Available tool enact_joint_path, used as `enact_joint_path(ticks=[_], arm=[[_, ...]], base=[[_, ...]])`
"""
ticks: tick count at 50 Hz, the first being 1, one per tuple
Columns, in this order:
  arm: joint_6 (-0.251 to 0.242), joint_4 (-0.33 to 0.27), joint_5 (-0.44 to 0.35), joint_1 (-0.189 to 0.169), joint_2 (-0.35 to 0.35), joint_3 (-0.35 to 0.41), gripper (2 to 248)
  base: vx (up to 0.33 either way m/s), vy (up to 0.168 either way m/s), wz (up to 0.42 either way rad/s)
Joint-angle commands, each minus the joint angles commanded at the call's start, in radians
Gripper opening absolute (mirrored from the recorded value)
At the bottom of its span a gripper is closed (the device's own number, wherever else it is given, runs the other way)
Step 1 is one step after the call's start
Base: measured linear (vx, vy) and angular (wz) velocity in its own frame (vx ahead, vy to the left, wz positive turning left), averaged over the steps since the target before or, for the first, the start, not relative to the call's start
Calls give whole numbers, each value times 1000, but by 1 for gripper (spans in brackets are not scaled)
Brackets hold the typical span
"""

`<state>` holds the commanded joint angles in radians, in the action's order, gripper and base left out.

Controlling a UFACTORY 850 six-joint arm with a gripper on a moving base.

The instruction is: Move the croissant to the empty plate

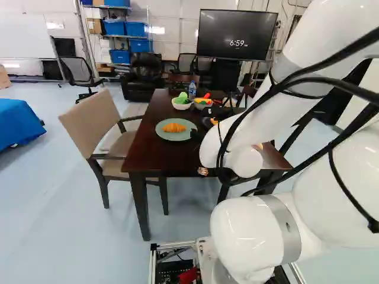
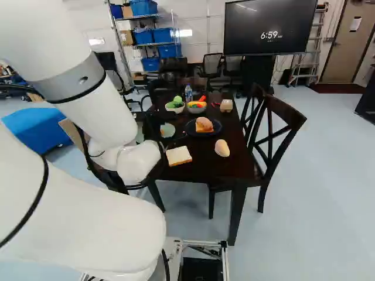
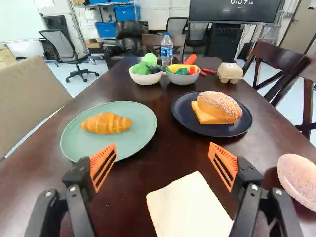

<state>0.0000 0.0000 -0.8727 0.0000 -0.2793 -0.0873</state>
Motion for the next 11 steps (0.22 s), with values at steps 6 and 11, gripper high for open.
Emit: enact_joint_path(ticks=[6, 11], arm=[[0, 0, 0, 0, 0, 0, 247], [0, 0, 0, 0, 0, 0, 247]], base=[[0, 0, 0], [0, 0, 0]])
